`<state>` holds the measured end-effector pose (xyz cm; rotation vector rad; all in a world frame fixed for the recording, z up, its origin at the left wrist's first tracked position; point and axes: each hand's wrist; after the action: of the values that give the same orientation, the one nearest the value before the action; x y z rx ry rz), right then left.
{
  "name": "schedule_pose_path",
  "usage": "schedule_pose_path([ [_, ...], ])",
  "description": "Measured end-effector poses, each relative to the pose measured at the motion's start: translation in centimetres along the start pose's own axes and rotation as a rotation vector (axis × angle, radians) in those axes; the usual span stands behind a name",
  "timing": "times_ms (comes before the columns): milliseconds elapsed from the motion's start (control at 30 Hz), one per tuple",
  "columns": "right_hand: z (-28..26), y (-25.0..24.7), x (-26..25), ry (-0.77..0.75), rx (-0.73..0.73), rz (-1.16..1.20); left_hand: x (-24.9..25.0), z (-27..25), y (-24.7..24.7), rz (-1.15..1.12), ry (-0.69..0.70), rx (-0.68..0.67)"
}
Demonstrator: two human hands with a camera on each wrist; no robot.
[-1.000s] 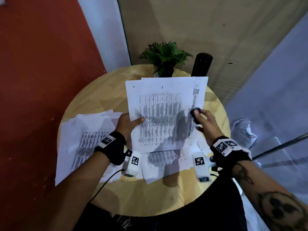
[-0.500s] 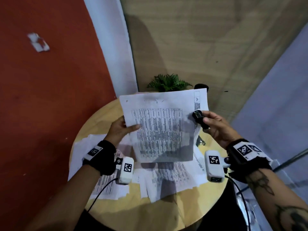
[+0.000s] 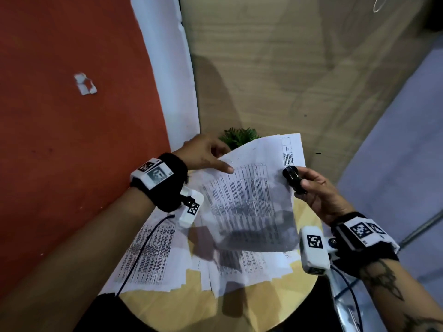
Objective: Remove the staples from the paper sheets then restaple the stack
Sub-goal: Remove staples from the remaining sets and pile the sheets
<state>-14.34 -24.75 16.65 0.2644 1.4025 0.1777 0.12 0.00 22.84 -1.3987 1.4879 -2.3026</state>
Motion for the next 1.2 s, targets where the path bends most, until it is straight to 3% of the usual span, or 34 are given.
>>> schedule_pose_path([
  [300, -1.0, 0.5, -0.1, 0.001, 0.017, -0.039, 2.1, -0.6, -0.6, 0.205, -0.024, 0.069],
  [500, -0.4, 1.1, 0.3, -0.017, 0.277, -0.203, 3.5, -1.3, -1.9, 0.248, -0.009, 0.060],
  [567, -0.4, 2.3, 0.2, -0.141, 0.364, -0.376, 3.8, -1.5, -2.1, 0.295, 0.022, 0.065],
  [667, -0.6, 4.1, 0.3, -0.451, 0.457, -0.794, 3.8, -1.7, -2.5, 0.288, 0.038, 0.109],
  [733, -0.6, 4.8, 0.3, -0.580, 0.538, -0.908, 3.9, -2.0, -2.8, 0.256, 0.058, 0.127],
  [800, -0.7, 5.4, -0.1, -0.603, 0.581, -0.908, 4.3, -2.4, -3.1, 0.223, 0.083, 0.129],
  [900, -0.9, 7.2, -1.0, -0.638, 0.542, -0.940, 5.2, -3.1, -3.5, 0.159, 0.117, 0.126],
  [1067, -0.5, 9.8, -2.6, -0.746, 0.301, -1.082, 6.2, -3.7, -3.7, 0.063, 0.140, 0.119],
  [1200, 0.4, 10.4, -3.7, -0.835, 0.213, -1.204, 6.5, -3.7, -3.8, -0.002, 0.118, 0.070],
])
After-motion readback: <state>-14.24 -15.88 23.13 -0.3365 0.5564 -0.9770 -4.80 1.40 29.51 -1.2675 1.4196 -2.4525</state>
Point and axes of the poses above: each hand's wrist, its own z-axis towards the middle knuckle, its own y-axis out of the palm, x = y × z, and after that the axes turned 2 degrees about -z, right-handed
